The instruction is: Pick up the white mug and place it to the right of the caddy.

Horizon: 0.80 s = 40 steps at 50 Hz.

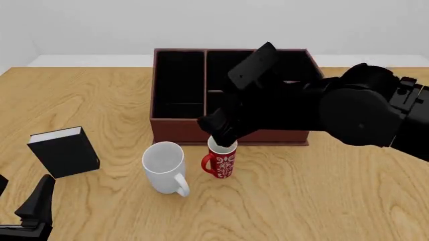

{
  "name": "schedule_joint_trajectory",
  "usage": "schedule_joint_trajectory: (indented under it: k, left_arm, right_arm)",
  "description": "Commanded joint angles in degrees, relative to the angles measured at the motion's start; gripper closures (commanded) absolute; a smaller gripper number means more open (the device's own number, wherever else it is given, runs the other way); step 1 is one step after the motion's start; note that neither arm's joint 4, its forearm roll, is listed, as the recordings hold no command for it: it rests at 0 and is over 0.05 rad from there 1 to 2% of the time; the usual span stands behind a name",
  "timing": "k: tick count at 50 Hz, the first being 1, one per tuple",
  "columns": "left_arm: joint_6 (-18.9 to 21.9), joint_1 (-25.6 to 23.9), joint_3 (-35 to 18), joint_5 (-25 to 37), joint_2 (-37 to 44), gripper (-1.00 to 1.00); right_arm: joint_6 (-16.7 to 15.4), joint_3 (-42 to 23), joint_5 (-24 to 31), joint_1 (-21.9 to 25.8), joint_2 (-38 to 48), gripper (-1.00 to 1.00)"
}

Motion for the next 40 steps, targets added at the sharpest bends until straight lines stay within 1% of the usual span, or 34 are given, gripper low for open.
schedule_joint_trajectory:
  k: [1, 9, 13, 19, 33, 40]
  left_arm:
    - [0.0, 0.0, 0.0, 0.0, 0.0, -1.0]
    - [0.0, 0.0, 0.0, 0.0, 0.0, -1.0]
    - [0.0, 0.0, 0.0, 0.0, 0.0, -1.0]
    - [0.0, 0.0, 0.0, 0.0, 0.0, -1.0]
    - [0.0, 0.0, 0.0, 0.0, 0.0, -1.0]
    - [0.0, 0.0, 0.0, 0.0, 0.0, -1.0]
  right_arm:
    - [1.3, -1.4, -0.8, 2.2, 3.0, -1.0]
    - [2.0, -1.8, -1.7, 3.4, 4.9, -1.0]
    - [3.2, -2.1, -2.3, 4.3, 6.3, -1.0]
    - [3.9, -2.2, -3.1, 5.1, 7.6, -1.0]
    - [5.2, -2.6, -4.2, 7.1, 10.3, -1.0]
    - [5.7, -2.1, -4.9, 7.3, 11.3, -1.0]
